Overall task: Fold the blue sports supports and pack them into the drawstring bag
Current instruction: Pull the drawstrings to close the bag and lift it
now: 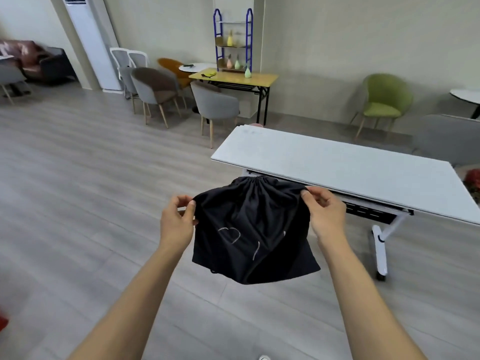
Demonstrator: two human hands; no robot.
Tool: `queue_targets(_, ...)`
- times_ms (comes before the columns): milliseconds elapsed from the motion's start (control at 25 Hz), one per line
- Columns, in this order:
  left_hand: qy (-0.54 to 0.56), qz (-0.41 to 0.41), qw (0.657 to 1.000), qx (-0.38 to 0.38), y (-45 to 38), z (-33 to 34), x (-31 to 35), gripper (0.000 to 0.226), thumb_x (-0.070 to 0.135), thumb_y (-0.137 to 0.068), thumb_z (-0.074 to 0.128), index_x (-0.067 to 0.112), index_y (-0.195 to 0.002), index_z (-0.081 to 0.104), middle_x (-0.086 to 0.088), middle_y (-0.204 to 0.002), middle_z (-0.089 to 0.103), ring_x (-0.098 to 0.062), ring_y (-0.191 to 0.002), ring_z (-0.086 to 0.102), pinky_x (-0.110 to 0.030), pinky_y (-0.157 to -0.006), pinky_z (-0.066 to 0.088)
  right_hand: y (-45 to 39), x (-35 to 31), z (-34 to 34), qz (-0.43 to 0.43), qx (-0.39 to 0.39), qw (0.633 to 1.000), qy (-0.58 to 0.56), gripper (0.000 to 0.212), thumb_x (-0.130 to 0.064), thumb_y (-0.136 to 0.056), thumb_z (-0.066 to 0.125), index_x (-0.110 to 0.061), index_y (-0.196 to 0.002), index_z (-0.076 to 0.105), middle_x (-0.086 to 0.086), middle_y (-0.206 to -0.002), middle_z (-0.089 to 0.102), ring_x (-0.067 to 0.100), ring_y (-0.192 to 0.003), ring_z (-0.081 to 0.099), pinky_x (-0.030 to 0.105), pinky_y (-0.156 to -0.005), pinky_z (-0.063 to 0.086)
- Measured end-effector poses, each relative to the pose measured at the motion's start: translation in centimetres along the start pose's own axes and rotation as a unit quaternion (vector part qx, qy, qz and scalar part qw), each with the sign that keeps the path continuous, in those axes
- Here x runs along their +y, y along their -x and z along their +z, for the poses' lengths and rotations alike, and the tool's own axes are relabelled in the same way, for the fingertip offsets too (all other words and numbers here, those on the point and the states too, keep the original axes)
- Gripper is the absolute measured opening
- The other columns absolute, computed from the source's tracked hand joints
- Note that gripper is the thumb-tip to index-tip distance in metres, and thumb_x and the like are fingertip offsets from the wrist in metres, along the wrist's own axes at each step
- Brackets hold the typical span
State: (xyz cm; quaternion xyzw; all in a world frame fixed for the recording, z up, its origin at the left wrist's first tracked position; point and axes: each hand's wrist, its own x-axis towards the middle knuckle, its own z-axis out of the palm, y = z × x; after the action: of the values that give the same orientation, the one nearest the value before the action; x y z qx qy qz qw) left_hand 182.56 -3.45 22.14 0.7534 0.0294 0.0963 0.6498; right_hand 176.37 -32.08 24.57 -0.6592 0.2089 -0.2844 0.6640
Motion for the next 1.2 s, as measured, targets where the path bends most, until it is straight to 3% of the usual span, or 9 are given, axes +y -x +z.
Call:
queue_targets(120,-0.007,0.000,0.999,0.031,-6.5,5.8,0.5,0.014,0.017,-0.099,0.058,0.026,-0.089,0.059,-0.004,-0.098,0.065,-0.027,-0.094,0.068,-0.046,-0.079,0.062,-8.7,0.5,2.2,0.016,-0.033,0.999,0.006,0.005,-0.012,-0.092,0.072,-0.015,-0.095,0.074,0.002,-0.088,0.074,0.011,-0.080,0.067,0.027,-0.083,0.055)
queue_targets(240,-0.004,-0.002,0.999,0.053,-13.3,10.4,1.1,0.011,0.019,-0.099,0.058,0.026,-0.091,0.060,-0.001,-0.096,0.066,-0.021,-0.089,0.067,-0.048,-0.081,0.061,-17.0,0.4,4.6,0.021,-0.047,0.999,0.017,0.006,-0.017,-0.091,0.073,-0.022,-0.093,0.075,0.005,-0.090,0.076,0.013,-0.082,0.068,0.034,-0.087,0.056)
queue_targets(440,0.022,0.020,0.998,0.064,-24.4,17.3,2.1,0.005,0.015,-0.100,0.056,0.016,-0.096,0.060,-0.005,-0.101,0.064,-0.026,-0.100,0.067,-0.043,-0.081,0.062,-29.4,-0.4,9.6,-0.019,-0.064,0.998,0.012,0.016,-0.013,-0.091,0.072,-0.028,-0.084,0.072,-0.007,-0.073,0.071,0.004,-0.067,0.064,0.021,-0.074,0.053)
queue_targets(640,0.045,0.036,0.997,0.058,-37.0,24.0,3.2,0.010,0.014,-0.101,0.055,0.019,-0.093,0.058,-0.005,-0.100,0.062,-0.016,-0.091,0.063,-0.039,-0.081,0.062,-41.5,0.0,15.6,-0.024,-0.051,0.998,-0.003,0.007,-0.014,-0.092,0.071,-0.020,-0.093,0.073,0.002,-0.079,0.070,0.012,-0.071,0.064,0.026,-0.075,0.054)
queue_targets(800,0.091,0.046,0.994,0.029,-46.4,29.4,5.4,0.016,0.014,-0.101,0.054,0.024,-0.089,0.057,-0.003,-0.097,0.062,-0.021,-0.094,0.064,-0.040,-0.082,0.062,-51.1,-2.3,19.5,-0.050,-0.021,0.998,-0.023,0.014,-0.012,-0.093,0.070,-0.024,-0.087,0.072,-0.003,-0.075,0.070,0.007,-0.068,0.063,0.023,-0.072,0.051)
queue_targets(1000,0.134,0.076,0.988,-0.011,-55.6,37.5,10.3,0.012,0.013,-0.102,0.052,0.019,-0.093,0.056,-0.003,-0.095,0.062,-0.016,-0.091,0.064,-0.039,-0.083,0.062,-61.9,-8.0,21.5,-0.145,0.034,0.987,-0.063,0.019,-0.007,-0.092,0.068,-0.024,-0.083,0.070,-0.004,-0.072,0.068,0.004,-0.066,0.061,0.020,-0.070,0.050)
queue_targets(1200,0.156,0.112,0.981,-0.028,-62.4,44.4,13.6,0.014,0.018,-0.101,0.053,0.027,-0.093,0.060,0.000,-0.098,0.069,-0.017,-0.097,0.070,-0.037,-0.087,0.060,-70.0,-11.3,21.6,-0.210,0.063,0.970,-0.105,0.019,-0.008,-0.091,0.069,-0.025,-0.084,0.069,-0.013,-0.067,0.067,0.001,-0.065,0.059,0.018,-0.068,0.048)
